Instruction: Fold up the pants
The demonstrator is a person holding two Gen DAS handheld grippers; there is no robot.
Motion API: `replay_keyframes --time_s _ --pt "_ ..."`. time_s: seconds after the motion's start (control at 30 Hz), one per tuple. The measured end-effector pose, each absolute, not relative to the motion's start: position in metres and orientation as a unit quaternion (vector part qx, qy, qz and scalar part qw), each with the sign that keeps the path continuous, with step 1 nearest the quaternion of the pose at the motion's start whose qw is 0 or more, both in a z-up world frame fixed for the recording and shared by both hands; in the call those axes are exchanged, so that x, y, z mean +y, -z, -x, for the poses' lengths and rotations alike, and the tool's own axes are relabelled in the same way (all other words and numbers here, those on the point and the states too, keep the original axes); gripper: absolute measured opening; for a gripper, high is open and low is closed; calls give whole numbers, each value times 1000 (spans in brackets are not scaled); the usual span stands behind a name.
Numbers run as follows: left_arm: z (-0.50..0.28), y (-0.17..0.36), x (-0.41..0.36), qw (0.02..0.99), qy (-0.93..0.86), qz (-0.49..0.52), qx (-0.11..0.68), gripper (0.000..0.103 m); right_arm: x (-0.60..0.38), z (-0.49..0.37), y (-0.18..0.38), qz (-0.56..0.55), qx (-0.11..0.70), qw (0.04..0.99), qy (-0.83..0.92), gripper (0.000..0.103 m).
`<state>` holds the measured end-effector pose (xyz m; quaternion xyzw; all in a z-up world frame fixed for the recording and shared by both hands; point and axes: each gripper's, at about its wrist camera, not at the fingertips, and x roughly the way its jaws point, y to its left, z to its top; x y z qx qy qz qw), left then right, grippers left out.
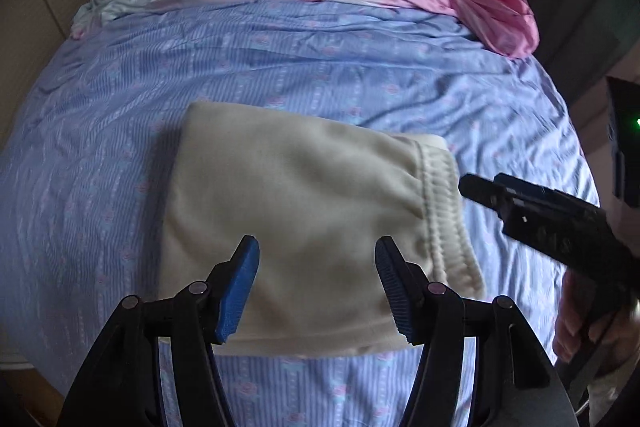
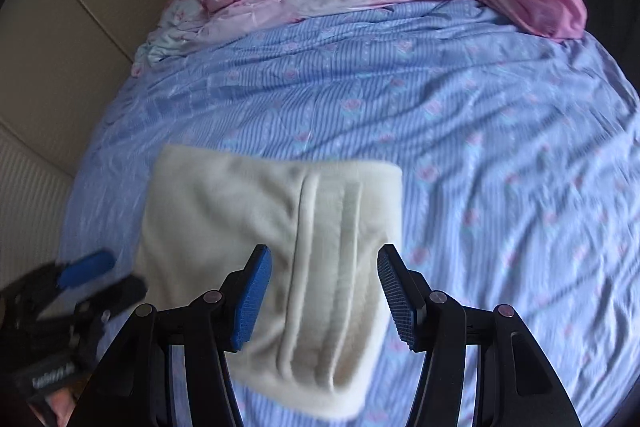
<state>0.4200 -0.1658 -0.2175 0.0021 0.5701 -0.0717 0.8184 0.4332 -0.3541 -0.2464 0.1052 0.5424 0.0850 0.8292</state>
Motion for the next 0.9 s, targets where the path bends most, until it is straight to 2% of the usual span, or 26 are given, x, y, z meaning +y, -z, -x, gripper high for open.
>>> replay_keyframes --time_s 0.37,0.4,0.47,0.5,0.63,0.9 --pt "-441 236 -160 805 68 -12 590 61 -349 -477 297 -125 602 786 -67 54" --pt "-440 237 -159 804 69 -12 591 61 -349 -478 299 -130 603 785 -67 43" --pt "-438 239 -157 802 70 -10 593 61 -347 -477 298 -135 598 787 -72 35" --pt "-438 240 -156 802 69 -9 594 61 -346 -475 295 -128 593 792 -66 12" --pt "-436 242 -151 799 69 9 598 61 -354 -464 270 -154 563 809 -75 7" --pt "-428 237 -159 802 77 7 593 61 -364 -426 232 -149 519 839 -71 6"
